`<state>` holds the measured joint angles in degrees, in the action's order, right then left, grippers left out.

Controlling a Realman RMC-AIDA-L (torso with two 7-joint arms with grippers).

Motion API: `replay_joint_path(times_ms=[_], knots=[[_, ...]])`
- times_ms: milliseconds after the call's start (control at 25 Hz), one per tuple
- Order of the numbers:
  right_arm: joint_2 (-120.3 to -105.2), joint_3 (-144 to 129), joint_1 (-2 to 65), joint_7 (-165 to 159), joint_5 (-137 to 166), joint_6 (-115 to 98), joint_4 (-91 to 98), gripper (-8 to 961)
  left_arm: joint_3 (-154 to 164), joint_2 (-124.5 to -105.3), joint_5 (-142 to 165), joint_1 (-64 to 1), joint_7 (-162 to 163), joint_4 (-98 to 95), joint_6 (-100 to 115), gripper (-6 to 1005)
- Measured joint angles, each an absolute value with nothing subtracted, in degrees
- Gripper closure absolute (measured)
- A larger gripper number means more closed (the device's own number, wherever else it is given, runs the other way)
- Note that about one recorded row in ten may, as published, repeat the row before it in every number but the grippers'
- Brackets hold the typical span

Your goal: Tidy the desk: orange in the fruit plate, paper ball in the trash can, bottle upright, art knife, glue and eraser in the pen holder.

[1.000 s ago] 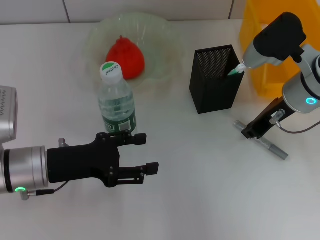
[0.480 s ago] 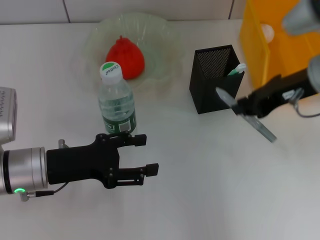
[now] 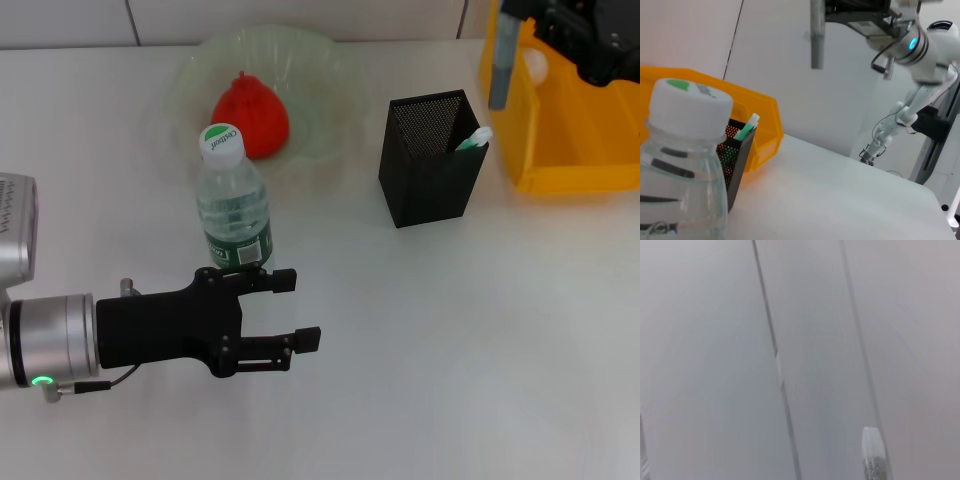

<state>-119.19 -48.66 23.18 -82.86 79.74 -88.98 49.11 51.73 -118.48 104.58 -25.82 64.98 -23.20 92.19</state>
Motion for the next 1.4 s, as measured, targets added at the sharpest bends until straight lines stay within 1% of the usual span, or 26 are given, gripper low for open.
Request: replay_joint_path(times_ms=[160,240,560,760,800,880,920,960,1000,1040,1080,1160,1280,1320,1360,1400], knots=[[-119.28,-45.9,25.7,-64.5,73.4,-87.5,33.0,822,51.7,-118.48,104.6,-25.8,65.1,-23.2,92.2,186],[-119.30,-46.1,26.7,-62.7,72.9,-85.2,29.5,822,51.7,-118.47,104.6,-25.8,65.1,-23.2,92.3,186],[-119.24,-47.0,28.0,-62.3,73.2,-82.2,27.3,824,51.6,-118.47,104.5,-25.7,65.1,-23.2,92.4,186],[-119.07,-47.1,27.2,-65.1,73.7,-84.4,29.3,713,51.6,-118.51,104.4,-25.7,65.1,-23.2,92.7,187],[-119.07,-47.1,27.2,-65.1,73.7,-84.4,29.3,636,51.6,-118.51,104.4,-25.7,65.1,-23.2,92.7,187],[-118.55,-47.1,25.5,-70.4,76.9,-90.1,33.8,481,51.6,-118.47,104.4,-25.7,65.2,-23.2,93.1,187],[-118.55,-47.1,25.5,-70.4,76.9,-90.1,33.8,460,51.6,-118.41,104.4,-25.6,65.2,-23.2,93.5,187],[-117.67,-47.1,24.0,-75.6,81.5,-95.9,38.8,439,51.4,-118.29,104.4,-25.4,65.2,-23.2,94.6,187],[-117.67,-47.1,24.0,-75.6,81.5,-95.9,38.8,417,51.4,-118.29,104.4,-25.4,65.2,-23.2,94.6,186],[-116.69,-46.8,22.9,-79.6,86.4,-102.4,42.6,396,51.2,-118.19,104.4,-25.3,65.2,-23.3,95.6,186],[-116.69,-46.8,22.9,-79.6,86.4,-102.4,42.6,375,51.1,-118.07,104.4,-25.0,65.2,-23.4,96.6,186],[-115.89,-46.3,21.1,-82.9,92.9,-110.3,45.4,332,50.5,-117.42,104.4,-24.3,65.3,-23.7,99.3,187],[-116.06,-46.3,19.5,-83.3,96.8,-112.6,45.8,267,50.3,-117.14,104.4,-24.0,65.3,-23.7,100.0,187],[-116.49,-46.4,18.7,-82.9,99.5,-113.0,45.7,245,49.8,-116.74,104.4,-23.6,65.3,-23.7,100.9,187],[-117.38,-46.4,17.8,-81.6,103.6,-112.7,44.8,241,49.7,-116.58,104.4,-23.4,65.3,-23.7,101.2,187],[-117.38,-46.4,17.8,-81.6,103.6,-112.7,44.8,237,49.7,-116.58,104.4,-23.4,65.3,-23.7,101.2,187]])
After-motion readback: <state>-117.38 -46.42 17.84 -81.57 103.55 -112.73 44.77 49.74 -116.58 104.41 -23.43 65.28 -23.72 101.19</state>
